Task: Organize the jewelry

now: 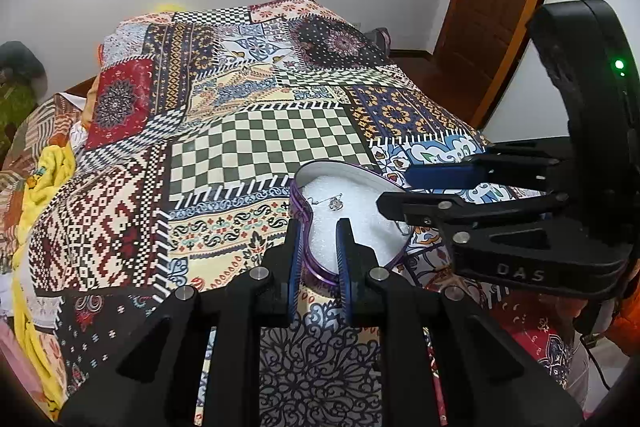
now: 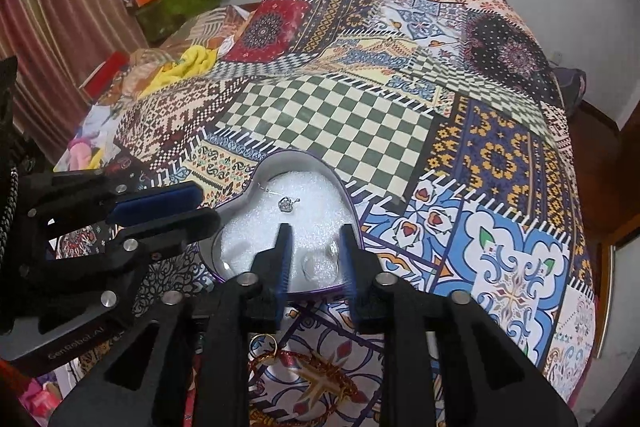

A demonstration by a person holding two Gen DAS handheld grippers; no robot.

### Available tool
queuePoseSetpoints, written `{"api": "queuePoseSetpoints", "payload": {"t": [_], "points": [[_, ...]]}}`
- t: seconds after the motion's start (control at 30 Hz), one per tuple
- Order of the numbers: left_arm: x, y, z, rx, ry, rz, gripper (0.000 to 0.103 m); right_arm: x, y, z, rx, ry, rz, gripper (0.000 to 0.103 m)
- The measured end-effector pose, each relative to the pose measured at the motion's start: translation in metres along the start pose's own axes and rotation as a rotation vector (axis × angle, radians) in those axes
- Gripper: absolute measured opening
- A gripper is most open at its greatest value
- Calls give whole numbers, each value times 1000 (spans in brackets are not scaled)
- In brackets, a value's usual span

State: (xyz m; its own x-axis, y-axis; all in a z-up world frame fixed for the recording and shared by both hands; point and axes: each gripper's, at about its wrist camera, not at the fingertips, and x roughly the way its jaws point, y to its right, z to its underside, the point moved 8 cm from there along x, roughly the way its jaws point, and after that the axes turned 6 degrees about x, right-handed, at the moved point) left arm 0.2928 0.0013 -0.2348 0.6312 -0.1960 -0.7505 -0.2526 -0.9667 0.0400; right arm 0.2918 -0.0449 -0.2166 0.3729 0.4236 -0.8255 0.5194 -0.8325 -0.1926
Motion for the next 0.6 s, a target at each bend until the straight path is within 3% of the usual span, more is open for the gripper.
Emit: {"api": "queuePoseSetpoints", "payload": {"t": [0.43, 0.6], "points": [[-46, 6, -4, -3, 55, -33, 16, -52, -11, 0, -21, 102, 67, 31], [-64, 11, -4, -5, 76, -41, 23, -73, -14, 4, -24, 141, 88, 31]]}}
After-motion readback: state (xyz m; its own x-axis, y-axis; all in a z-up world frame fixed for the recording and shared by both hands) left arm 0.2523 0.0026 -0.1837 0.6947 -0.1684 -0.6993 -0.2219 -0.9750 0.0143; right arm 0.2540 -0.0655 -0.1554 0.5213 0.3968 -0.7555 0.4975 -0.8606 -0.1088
